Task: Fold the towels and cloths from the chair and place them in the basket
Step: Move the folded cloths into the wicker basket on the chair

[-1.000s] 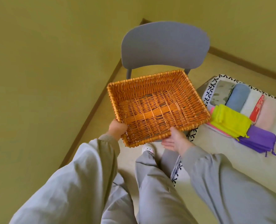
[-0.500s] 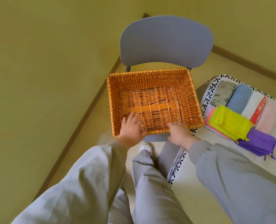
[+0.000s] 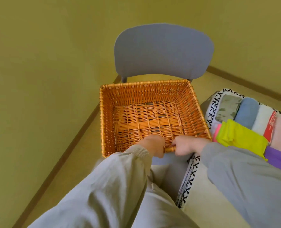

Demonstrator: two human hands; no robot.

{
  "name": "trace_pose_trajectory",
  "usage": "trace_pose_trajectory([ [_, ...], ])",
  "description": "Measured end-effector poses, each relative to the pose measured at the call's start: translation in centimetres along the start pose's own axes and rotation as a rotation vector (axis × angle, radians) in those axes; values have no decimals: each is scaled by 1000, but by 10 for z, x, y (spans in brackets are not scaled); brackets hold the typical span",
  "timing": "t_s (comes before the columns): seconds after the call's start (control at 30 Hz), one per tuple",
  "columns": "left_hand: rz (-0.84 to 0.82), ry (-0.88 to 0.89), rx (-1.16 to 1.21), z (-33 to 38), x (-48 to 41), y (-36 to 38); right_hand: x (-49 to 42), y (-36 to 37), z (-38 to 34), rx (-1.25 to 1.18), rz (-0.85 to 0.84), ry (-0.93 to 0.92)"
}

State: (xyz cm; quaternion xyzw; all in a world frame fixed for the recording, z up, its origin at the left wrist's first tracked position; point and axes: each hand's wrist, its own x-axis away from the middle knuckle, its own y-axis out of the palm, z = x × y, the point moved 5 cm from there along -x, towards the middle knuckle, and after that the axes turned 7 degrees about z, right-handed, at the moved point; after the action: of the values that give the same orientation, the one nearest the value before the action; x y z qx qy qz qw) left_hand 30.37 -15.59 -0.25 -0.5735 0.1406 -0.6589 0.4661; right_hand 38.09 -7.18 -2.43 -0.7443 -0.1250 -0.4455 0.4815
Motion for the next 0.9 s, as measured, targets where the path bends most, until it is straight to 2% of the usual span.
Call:
trace_pose_trajectory([
  [0.2,4,-43,-44,-6,-15,3,-4,-3,-3,43,158,-75],
  [0.27,105,-85,-61,-2,-10,7,-2,-3,-2,45,225,-91],
  [0.37,367,-220,-66,-1,2,17,-1,-1,-3,32,358,-114],
  [0.43,506,-307,-76,10,18,33,11,9,-1,105,461,-136],
  [0.53,580,-374,-30,21,33,37,28,15,5,188,660,-167],
  [0.63,623,-423,39,40,40,27,53,17,22,124,819,-205],
  [0.77,655,-427,31,76,32,20,79,22,58,9,885,-205],
  [0.9,771,-356,47,118,16,17,96,25,96,-69,933,-163],
])
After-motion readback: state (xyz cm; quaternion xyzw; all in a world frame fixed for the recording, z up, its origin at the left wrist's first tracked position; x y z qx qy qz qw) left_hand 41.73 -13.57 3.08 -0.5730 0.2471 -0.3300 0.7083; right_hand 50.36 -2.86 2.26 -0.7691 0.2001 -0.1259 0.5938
